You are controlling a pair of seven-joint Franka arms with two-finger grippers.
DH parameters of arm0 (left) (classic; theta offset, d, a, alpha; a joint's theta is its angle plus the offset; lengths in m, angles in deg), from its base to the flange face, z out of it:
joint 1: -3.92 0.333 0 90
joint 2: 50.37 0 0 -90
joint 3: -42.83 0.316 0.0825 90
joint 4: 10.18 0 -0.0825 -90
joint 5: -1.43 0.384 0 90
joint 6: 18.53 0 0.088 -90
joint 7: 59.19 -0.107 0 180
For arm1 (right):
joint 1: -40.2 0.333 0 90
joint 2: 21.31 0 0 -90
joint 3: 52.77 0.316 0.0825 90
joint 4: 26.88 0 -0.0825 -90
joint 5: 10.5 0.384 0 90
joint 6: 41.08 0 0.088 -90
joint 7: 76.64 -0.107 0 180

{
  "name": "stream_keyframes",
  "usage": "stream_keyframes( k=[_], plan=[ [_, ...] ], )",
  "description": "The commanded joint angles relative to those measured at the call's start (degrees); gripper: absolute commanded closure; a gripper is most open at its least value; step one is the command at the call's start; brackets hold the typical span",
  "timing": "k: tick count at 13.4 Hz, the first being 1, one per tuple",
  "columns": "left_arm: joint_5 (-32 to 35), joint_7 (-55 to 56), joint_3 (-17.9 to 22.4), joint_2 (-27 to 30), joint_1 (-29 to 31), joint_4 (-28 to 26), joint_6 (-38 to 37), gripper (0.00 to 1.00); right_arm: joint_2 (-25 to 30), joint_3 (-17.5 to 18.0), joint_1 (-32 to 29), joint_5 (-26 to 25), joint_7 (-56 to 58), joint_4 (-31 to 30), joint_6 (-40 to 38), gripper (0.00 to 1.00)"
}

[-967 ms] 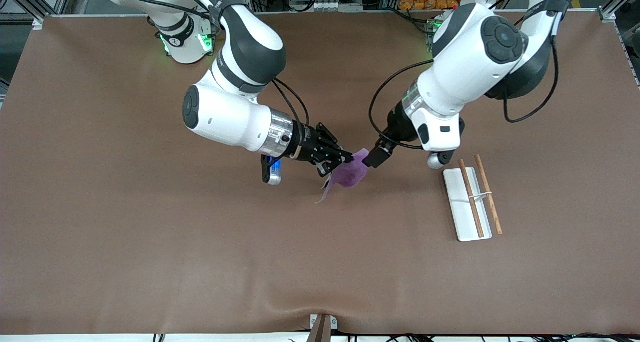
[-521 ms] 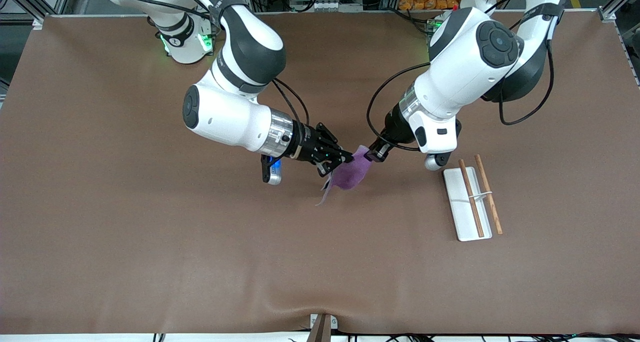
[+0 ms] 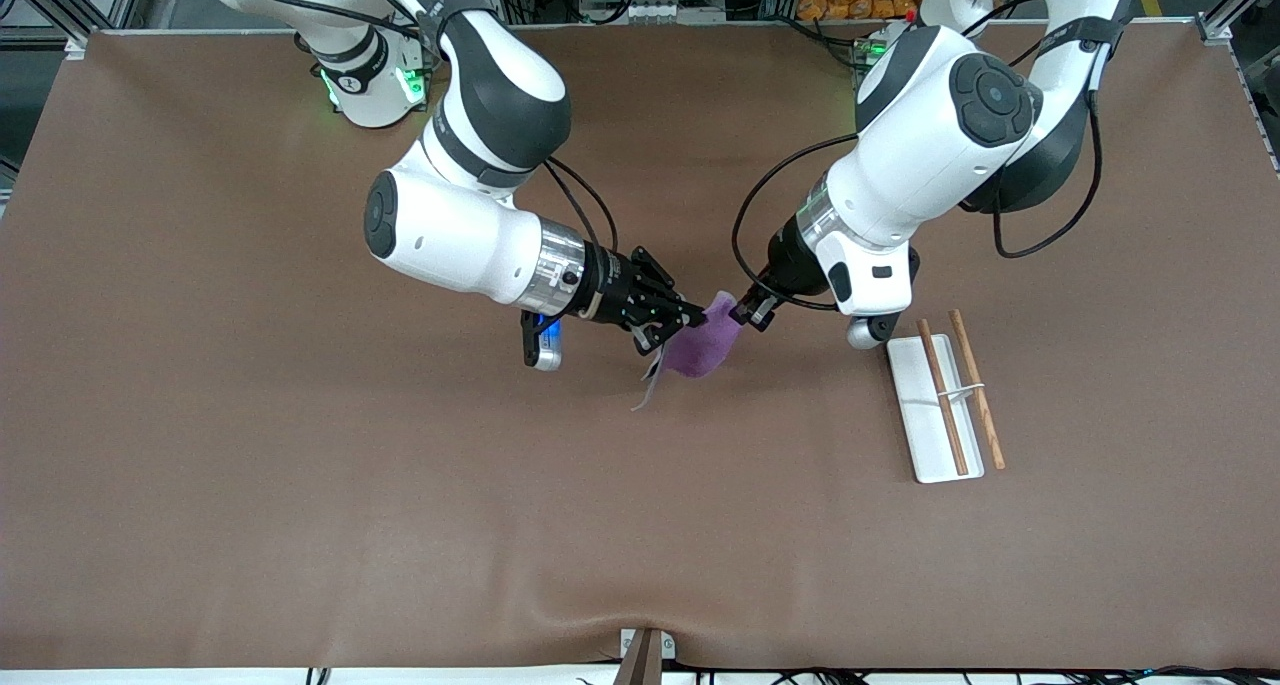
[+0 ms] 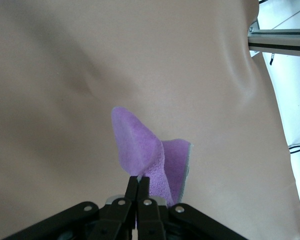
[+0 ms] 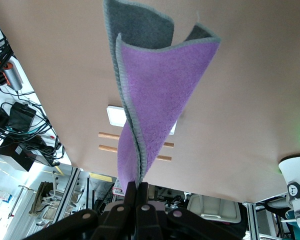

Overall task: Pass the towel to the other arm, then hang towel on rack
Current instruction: 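Grasp the hanging towel with the left gripper beside the right gripper, then open the right gripper and withdraw while the left gripper carries towel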

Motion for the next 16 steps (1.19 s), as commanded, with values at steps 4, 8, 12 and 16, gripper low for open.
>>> stream_keyframes(
  k=[4, 8, 12, 16],
  plan=[
    [0.3, -10.0, 0.4, 1.4, 3.7, 0.7, -1.6, 1.0, 0.0, -0.6, -0.1, 1.1, -1.0, 0.7, -0.3, 0.37],
    [1.4, -23.7, 0.5, 1.5, 6.2, 0.9, -7.6, 1.0, 0.3, -1.2, -0.8, -0.3, -0.6, 0.0, -2.3, 0.0],
    [6.2, -34.2, 0.4, 1.4, 8.7, 0.9, -12.5, 1.0, 0.4, -1.8, -6.5, -11.5, 3.3, 0.0, -13.9, 0.0],
    [6.2, -44.6, 0.4, 0.9, 11.7, 0.6, -16.2, 1.0, 2.5, -1.8, -13.8, -19.7, 21.2, 0.1, -27.9, 0.0]
  ],
)
